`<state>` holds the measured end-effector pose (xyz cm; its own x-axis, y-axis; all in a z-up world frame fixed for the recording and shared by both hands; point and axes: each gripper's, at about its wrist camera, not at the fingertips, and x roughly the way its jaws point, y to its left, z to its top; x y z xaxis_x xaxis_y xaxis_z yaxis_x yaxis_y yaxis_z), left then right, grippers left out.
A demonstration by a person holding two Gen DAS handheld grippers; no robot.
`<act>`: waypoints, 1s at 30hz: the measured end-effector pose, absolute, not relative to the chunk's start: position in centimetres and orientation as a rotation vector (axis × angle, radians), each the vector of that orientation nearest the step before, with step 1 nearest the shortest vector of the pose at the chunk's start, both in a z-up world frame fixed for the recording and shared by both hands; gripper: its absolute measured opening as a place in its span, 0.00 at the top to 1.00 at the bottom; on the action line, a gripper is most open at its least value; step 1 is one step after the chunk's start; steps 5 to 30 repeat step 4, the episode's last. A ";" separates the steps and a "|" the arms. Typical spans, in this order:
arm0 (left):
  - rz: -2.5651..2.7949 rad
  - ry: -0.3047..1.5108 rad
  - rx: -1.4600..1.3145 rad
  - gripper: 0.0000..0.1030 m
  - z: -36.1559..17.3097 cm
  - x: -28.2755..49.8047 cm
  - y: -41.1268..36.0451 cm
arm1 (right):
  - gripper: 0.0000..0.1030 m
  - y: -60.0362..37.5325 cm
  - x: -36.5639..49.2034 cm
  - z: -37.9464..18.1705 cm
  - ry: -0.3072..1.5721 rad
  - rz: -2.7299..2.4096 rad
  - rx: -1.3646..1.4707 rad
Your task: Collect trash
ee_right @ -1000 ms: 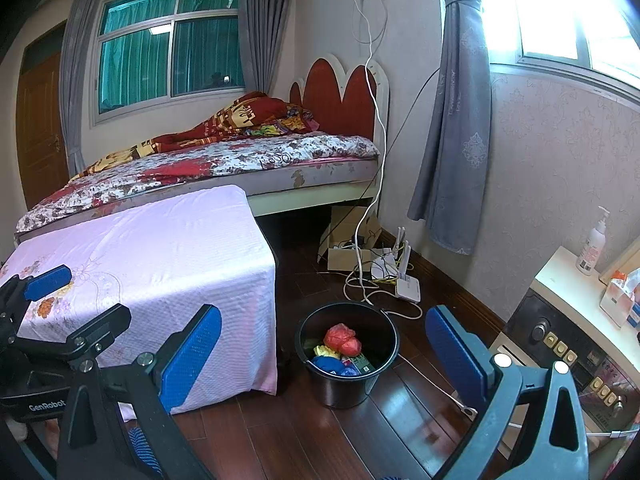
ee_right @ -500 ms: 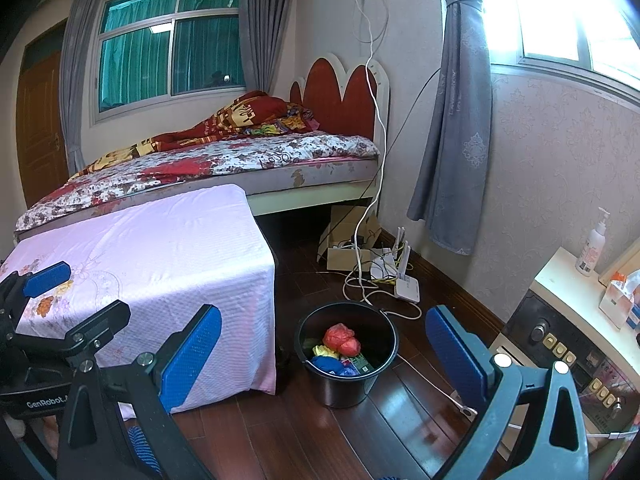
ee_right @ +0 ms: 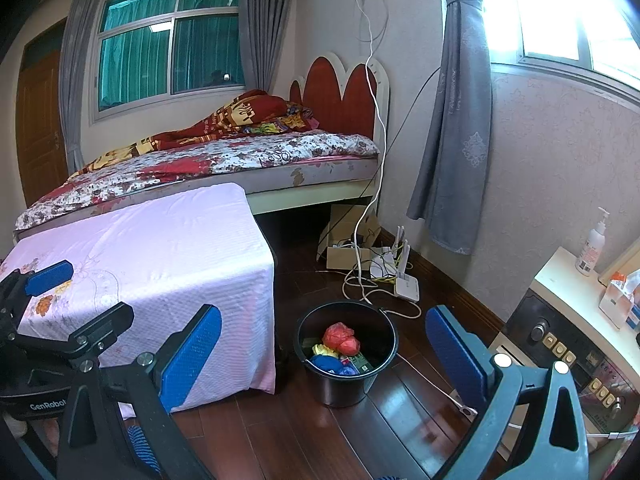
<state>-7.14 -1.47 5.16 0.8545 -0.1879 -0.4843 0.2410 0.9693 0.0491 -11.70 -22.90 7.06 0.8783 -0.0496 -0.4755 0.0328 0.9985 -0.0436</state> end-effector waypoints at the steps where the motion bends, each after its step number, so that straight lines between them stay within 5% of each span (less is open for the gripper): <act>1: -0.228 0.495 0.111 0.01 5.2 -7.2 -1.5 | 0.00 -23.0 -11.8 7.0 0.497 -0.043 -0.034; 30: -0.237 0.506 0.105 0.01 5.0 -7.1 -1.4 | 0.00 -23.0 -11.8 6.9 0.500 -0.044 -0.035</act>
